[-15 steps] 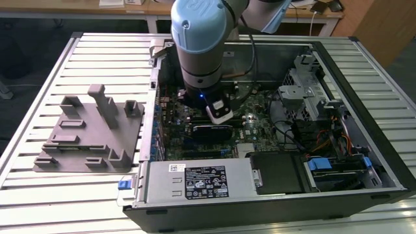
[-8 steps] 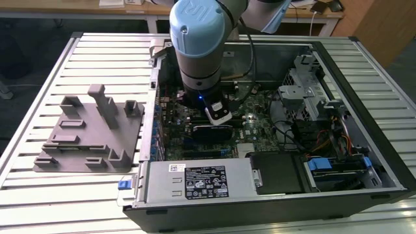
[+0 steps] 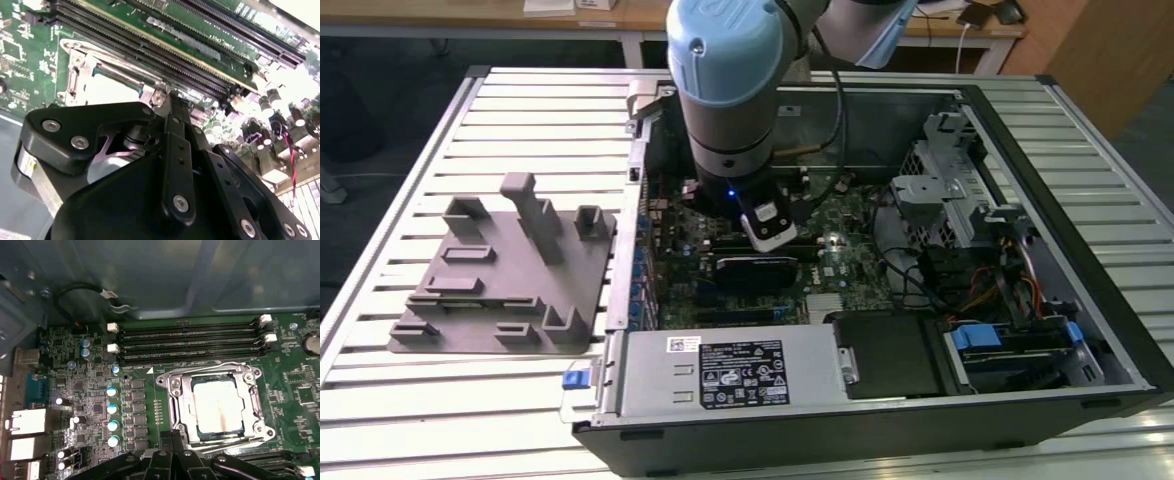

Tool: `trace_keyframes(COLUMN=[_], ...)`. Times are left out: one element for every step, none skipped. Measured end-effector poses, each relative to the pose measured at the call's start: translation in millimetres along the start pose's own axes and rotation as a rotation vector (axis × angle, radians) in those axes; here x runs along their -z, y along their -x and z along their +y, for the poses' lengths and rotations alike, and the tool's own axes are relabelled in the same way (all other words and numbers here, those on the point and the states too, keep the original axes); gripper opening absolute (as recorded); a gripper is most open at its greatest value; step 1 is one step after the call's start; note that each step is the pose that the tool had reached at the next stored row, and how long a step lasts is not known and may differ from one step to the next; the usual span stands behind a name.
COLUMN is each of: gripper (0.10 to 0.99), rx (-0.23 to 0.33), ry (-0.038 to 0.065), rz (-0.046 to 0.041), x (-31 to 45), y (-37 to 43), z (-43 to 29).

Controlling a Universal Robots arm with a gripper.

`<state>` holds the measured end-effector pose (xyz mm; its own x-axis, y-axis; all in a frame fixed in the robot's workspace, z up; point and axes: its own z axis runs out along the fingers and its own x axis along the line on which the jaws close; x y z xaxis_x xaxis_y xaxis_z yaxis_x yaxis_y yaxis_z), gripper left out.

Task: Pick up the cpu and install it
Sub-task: 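Install the second cpu locking lever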

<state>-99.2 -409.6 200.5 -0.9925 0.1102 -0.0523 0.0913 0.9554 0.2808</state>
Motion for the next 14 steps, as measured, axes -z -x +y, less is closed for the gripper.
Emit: trace_keyframes(gripper=[0.106, 0.106, 0.106, 0.106, 0.106, 0.106, 0.106, 0.106, 0.106, 0.106, 0.106, 0.106, 0.106, 0.106], rx=[0.000, 0.000, 0.000, 0.000, 0.000, 0.000, -0.001, -0.001, -0.002, -0.003, -0.004, -0.005, -0.007, -0.008], ry=[0.000, 0.000, -0.001, -0.003, -0.005, -0.009, -0.013, -0.017, -0.023, -0.029, -0.036, -0.044, -0.053, -0.061], rz=[0.0000, 0.0000, 0.0000, -0.0002, -0.0006, -0.0011, -0.0017, -0.0025, -0.0033, -0.0042, -0.0053, -0.0064, -0.0078, -0.0091], x=[2.4, 4.6, 6.6, 8.6, 10.1, 11.7, 13.0, 14.3, 15.6, 16.8, 18.0, 18.9, 19.8, 20.3], y=[0.1, 0.3, 0.4, 0.5, 0.6, 0.7, 0.7, 0.8, 0.9, 1.0, 1.3, 1.5, 1.8, 2.3], z=[0.7, 1.3, 1.9, 2.5, 2.9, 3.4, 3.8, 4.2, 4.6, 4.9, 5.3, 5.6, 5.9, 6.1])
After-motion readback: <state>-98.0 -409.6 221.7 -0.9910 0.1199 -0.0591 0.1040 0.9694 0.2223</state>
